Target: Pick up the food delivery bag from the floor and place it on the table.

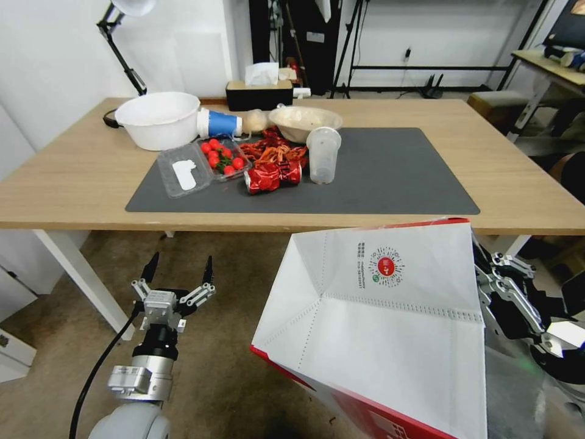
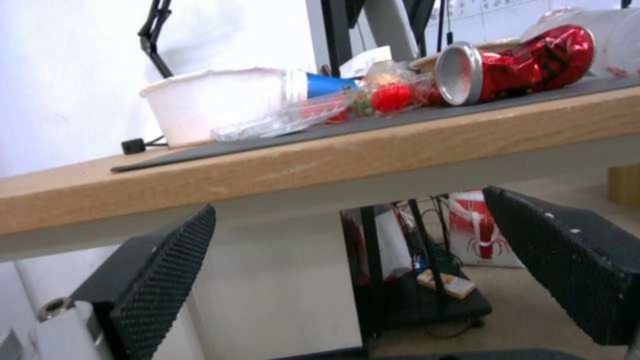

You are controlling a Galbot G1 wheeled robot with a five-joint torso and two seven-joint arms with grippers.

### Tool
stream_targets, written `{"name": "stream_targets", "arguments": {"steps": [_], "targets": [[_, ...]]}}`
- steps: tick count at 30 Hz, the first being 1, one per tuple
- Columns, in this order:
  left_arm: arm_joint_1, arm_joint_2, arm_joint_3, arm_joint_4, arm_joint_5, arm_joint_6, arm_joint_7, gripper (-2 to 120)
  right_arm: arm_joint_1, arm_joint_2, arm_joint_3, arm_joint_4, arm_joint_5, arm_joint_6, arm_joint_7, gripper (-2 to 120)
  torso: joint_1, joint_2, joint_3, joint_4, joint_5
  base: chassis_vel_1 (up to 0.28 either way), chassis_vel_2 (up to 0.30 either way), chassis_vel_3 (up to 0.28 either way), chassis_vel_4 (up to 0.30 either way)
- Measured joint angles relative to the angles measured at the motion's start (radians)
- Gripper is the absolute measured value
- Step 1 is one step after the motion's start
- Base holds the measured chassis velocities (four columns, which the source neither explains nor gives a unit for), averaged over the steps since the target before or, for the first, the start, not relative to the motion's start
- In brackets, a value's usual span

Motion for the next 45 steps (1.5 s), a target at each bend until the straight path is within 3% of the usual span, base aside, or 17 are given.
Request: {"name": "stream_targets", "arguments": {"steps": [45], "targets": [[-0.013,0.018,0.004,0.035,0.008,-0.021,0.005,100,-0.009,0.022,-0.005,0.015,-0.028,0.003,0.004,0,0.08,0.195,0.115,0.0,0.0,0.0,0.0,0.0,0.0]]}}
